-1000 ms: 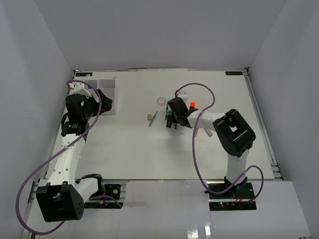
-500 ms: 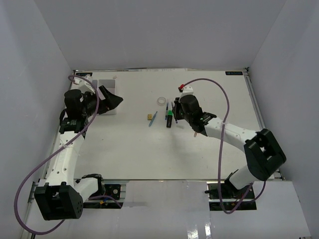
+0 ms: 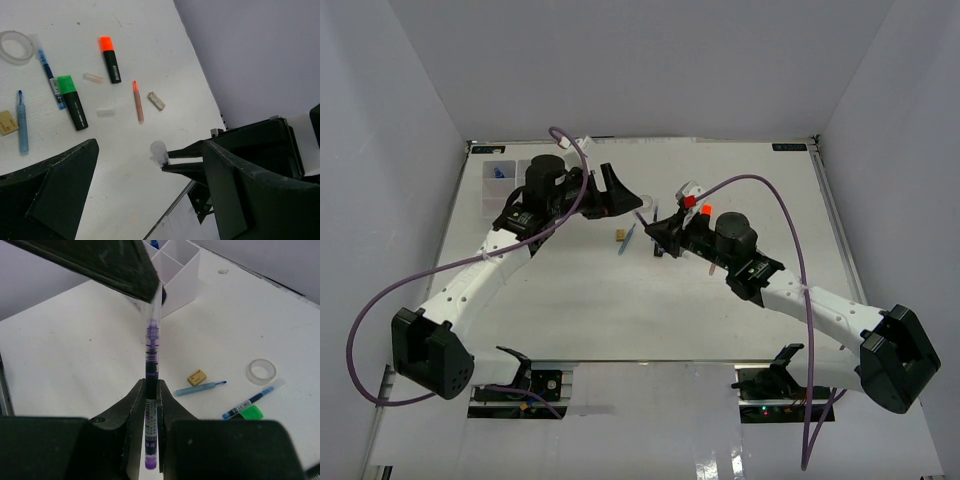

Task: Sort the stationery into containers
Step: Pick up the pen from the center of the board.

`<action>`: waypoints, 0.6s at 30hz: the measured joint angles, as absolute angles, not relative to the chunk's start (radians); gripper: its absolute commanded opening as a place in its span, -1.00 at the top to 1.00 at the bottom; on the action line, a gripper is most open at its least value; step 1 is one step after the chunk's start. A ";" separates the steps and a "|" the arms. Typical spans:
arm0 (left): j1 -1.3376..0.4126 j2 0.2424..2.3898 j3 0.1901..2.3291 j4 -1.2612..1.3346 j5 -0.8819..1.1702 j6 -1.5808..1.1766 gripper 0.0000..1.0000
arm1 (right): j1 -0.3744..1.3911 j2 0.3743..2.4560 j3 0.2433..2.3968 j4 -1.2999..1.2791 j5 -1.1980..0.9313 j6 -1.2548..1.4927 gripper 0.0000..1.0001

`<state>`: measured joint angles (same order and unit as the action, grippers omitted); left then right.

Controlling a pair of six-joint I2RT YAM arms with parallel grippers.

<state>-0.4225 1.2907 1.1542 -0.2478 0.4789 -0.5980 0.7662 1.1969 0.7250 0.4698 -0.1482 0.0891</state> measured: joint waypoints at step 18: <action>-0.550 1.345 1.177 -0.223 0.385 -0.622 -0.04 | 0.766 1.184 0.671 0.566 -0.245 0.073 0.83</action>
